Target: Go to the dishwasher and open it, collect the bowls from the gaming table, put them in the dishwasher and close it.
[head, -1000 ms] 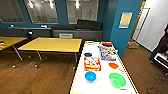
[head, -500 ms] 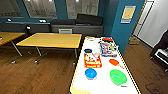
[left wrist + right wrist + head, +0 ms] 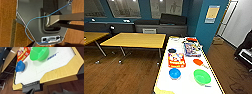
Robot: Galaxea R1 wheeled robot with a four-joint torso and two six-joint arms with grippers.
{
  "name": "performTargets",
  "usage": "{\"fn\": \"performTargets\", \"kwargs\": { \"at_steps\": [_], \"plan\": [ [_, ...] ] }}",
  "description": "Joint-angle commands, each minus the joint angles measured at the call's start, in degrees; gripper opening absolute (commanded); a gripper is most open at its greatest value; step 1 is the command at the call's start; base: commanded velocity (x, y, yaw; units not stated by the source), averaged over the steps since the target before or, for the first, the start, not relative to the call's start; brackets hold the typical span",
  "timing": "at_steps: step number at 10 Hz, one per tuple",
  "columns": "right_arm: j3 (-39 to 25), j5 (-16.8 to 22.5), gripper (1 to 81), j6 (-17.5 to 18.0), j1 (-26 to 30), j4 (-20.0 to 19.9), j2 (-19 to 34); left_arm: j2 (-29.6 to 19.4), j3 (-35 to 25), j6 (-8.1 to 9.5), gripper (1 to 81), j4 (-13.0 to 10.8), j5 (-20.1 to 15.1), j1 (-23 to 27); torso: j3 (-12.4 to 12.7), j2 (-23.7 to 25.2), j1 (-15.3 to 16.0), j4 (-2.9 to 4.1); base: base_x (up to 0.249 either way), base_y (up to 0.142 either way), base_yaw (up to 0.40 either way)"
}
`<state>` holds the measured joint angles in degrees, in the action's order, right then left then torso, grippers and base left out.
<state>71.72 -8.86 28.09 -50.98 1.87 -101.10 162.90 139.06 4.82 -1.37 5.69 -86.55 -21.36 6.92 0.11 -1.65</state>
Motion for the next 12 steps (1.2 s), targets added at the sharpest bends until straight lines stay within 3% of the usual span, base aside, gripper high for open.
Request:
{"fn": "performTargets", "kwargs": {
  "at_steps": [1, 3, 5, 7, 9, 10, 11, 12],
  "plan": [
    [1.6, 14.3, 81.1, 7.9, 14.6, -0.7, 3.7, -0.4, -0.3, 0.28, 81.1, 0.5, -3.8, 0.6, 0.0, 0.0, 0.0, 0.0, 0.0, 0.0, 0.0],
    [4.6, 15.4, 81.1, 13.7, 18.6, -0.6, 1.4, -0.2, -0.3, 0.28, 81.1, 0.6, -3.8, 0.6, 0.0, 0.0, 0.0, 0.0, 0.0, 0.0, 0.0],
    [7.5, 19.2, 81.1, 16.6, 22.3, -0.9, -1.8, -0.2, 0.0, 0.28, 81.1, 1.3, -3.8, 0.6, 0.0, 0.0, 0.0, 0.0, 0.0, 0.0, 0.0],
    [8.1, 19.8, 81.1, 16.6, 24.8, -0.9, -3.7, -0.1, 0.3, 0.28, 81.1, 1.6, -3.8, 0.6, 0.0, 0.0, 0.0, 0.0, 0.0, 0.0, 0.0],
    [9.2, 19.8, 81.1, 16.6, 26.6, -1.2, -4.7, 0.0, 0.3, 0.28, 81.1, 1.6, -3.8, 0.7, -5.5, -0.1, 0.0, 0.0, 0.0, 0.0, 0.0],
    [9.4, 20.1, 81.1, 16.6, 27.7, -1.2, -4.8, 0.0, 0.3, 0.28, 81.1, 1.6, -3.8, 0.7, -5.9, -0.1, 0.0, 0.0, 0.0, 0.0, 0.0],
    [9.3, 20.9, 81.1, 16.6, 28.5, -1.2, -4.9, 0.1, 0.3, 0.28, 81.1, 1.6, -3.8, 0.7, -1.6, -0.1, 0.0, 0.0, 0.0, 0.0, 0.0],
    [9.3, 20.9, 81.1, 16.6, 29.2, -1.2, -5.0, 0.1, 0.3, 0.28, 81.1, 1.5, -3.8, 0.7, -3.2, -0.1, 0.0, 0.0, 0.0, 0.0, 0.0]
  ]
}}
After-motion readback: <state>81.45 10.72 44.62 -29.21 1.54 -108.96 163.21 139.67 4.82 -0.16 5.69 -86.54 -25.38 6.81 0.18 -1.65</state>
